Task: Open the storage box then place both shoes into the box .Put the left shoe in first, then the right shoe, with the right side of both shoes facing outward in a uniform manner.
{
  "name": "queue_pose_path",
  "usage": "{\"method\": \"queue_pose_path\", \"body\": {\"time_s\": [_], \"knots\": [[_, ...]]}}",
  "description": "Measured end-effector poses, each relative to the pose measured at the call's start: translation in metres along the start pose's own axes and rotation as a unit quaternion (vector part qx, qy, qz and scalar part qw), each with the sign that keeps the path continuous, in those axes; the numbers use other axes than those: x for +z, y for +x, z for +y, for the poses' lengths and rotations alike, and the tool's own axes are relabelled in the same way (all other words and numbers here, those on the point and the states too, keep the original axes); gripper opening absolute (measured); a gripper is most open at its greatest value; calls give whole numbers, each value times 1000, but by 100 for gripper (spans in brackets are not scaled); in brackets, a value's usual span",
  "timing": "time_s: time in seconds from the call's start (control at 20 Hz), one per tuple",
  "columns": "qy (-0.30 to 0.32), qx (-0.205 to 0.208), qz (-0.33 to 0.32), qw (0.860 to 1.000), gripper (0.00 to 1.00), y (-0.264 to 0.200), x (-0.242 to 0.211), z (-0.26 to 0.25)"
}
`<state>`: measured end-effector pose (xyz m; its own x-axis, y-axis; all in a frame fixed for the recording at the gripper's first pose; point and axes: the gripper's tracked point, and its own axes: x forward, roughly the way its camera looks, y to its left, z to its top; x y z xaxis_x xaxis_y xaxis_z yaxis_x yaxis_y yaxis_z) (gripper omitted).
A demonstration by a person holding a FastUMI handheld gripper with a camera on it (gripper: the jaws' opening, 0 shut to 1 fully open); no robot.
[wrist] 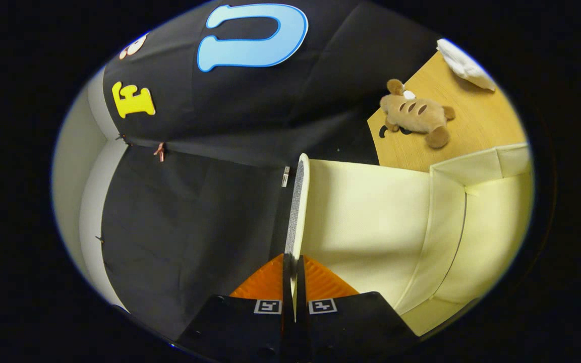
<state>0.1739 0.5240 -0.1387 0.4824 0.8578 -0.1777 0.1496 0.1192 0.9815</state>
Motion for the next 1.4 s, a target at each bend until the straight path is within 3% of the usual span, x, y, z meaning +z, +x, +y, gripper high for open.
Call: {"method": "queue_pose_path", "body": {"time_s": [0.45, 0.65, 0.75, 0.8, 1.05, 1.2, 1.4], "knots": [[-71, -83, 22, 994, 5, 65, -22, -15], [-94, -100, 27, 990, 10, 80, -25, -22], [-99, -106, 23, 989, 18, 80, -19, -25], [-100, -111, 23, 988, 31, 78, -18, -27], [-126, -106, 17, 986, 42, 61, -8, -24], [-155, -87, 10, 984, 58, 39, -5, -9], [-242, -56, -46, 968, 64, -18, 9, 25]]}}
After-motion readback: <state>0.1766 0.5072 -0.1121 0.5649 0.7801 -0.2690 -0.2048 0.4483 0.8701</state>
